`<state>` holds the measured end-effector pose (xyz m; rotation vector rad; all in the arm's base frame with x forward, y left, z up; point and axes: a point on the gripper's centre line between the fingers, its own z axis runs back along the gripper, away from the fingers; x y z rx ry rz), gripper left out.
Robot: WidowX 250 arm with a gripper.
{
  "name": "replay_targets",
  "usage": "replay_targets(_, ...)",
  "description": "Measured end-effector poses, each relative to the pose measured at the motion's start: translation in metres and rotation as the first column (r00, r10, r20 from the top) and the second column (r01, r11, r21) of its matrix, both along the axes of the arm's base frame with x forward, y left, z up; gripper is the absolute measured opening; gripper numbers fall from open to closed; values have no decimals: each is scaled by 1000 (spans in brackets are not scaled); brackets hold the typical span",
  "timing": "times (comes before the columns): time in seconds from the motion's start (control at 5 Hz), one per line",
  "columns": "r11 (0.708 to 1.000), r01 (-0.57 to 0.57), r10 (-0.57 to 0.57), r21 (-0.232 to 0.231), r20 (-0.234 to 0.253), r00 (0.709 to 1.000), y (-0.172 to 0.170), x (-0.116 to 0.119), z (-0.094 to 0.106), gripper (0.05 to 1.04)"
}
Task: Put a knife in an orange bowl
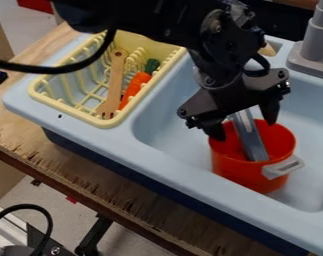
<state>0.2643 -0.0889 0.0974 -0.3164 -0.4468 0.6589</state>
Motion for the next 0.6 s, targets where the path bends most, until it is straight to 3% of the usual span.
replay_targets(0.6,1000,22,-22,14,30,999,-1,-3,8,998)
